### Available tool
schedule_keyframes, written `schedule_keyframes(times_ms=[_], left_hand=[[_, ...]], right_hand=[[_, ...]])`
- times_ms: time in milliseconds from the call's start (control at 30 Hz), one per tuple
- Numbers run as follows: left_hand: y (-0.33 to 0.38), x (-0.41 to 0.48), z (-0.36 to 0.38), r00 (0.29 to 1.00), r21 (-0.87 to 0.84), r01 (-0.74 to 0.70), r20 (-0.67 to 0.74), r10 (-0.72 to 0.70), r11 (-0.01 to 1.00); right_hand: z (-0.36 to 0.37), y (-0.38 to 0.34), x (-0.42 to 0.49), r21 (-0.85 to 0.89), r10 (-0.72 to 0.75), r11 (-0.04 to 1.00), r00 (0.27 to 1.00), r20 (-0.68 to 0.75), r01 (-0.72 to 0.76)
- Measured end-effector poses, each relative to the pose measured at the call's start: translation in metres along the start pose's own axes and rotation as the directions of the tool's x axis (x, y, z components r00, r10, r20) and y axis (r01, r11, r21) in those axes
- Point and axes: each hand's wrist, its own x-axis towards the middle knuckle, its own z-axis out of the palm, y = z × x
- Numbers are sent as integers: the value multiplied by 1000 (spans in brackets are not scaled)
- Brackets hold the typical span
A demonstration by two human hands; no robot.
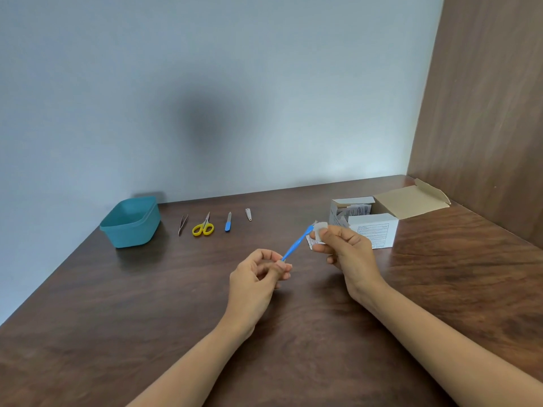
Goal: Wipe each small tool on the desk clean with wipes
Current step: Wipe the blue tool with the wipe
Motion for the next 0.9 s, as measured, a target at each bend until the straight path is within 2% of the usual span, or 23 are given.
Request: schedule_keyframes(times_ms=[333,500,667,900], left_hand=[[0,0,2,999,102,-18,-35,22,995],[-2,0,2,997,107,-23,-69,31,994],[-3,0,2,994,132,-46,-88,58,990],[-4,-1,1,988,264,-100,-86,127,959]], right_hand=[[2,-7,-4,-38,29,999,998,56,-27],[1,-12,-6,34,60,997,993,105,-64],[1,-12,-7,33,71,996,983,170,-78],[2,-7,-5,81,72,993,988,139,-84]])
